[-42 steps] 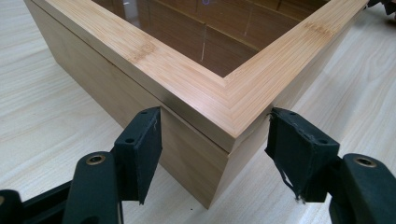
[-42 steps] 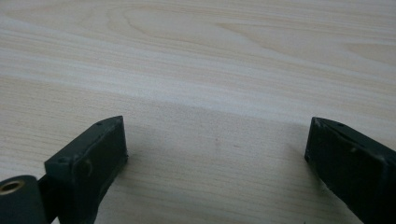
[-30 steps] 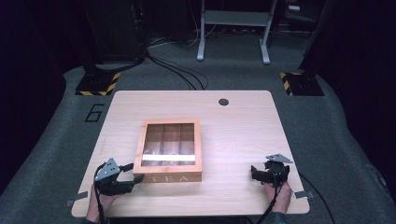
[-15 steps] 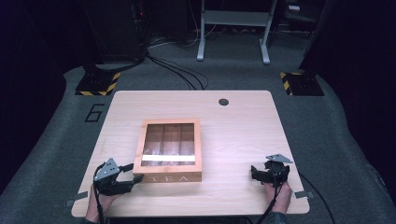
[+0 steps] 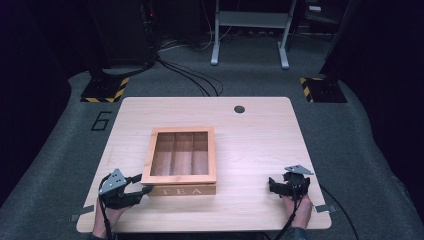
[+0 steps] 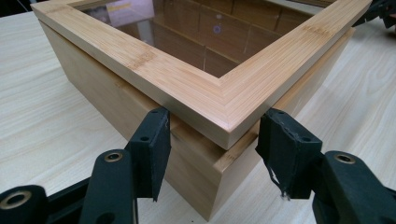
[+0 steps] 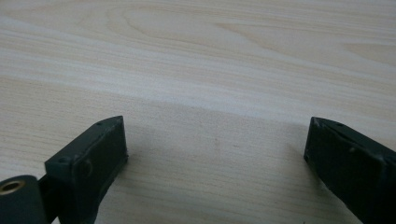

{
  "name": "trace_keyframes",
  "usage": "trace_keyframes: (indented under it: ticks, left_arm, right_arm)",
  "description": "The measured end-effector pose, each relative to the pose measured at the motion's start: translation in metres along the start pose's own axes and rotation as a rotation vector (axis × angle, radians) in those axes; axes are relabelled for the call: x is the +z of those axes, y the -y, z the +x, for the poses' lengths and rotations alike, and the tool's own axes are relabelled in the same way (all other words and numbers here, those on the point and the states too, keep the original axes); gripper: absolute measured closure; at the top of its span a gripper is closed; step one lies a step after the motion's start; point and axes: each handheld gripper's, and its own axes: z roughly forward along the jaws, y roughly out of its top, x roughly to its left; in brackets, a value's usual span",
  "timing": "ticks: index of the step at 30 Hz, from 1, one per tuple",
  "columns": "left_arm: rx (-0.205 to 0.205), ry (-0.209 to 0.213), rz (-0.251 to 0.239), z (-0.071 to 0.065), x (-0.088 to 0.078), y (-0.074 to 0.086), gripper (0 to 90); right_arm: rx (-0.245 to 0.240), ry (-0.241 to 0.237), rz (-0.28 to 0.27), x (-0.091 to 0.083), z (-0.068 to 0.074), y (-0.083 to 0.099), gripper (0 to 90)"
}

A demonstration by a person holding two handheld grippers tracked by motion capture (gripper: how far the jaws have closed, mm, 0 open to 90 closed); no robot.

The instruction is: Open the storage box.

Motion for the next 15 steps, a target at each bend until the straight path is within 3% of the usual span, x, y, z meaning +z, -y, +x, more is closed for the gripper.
trace_keyframes:
  ticks: [9, 15]
  left_arm:
    - [-0.013, -0.022, -0.053, -0.0009, -0.0009, -0.0032, 50.4]
    - [-0.043, -0.017, -0.073, -0.0012, 0.0027, -0.0064, 56.5]
  right_arm:
    - [0.000, 0.000, 0.000, 0.0000, 0.0001, 0.0000, 5.3]
    - [0.001, 0.000, 0.000, -0.0001, 0.0001, 0.0000, 5.4]
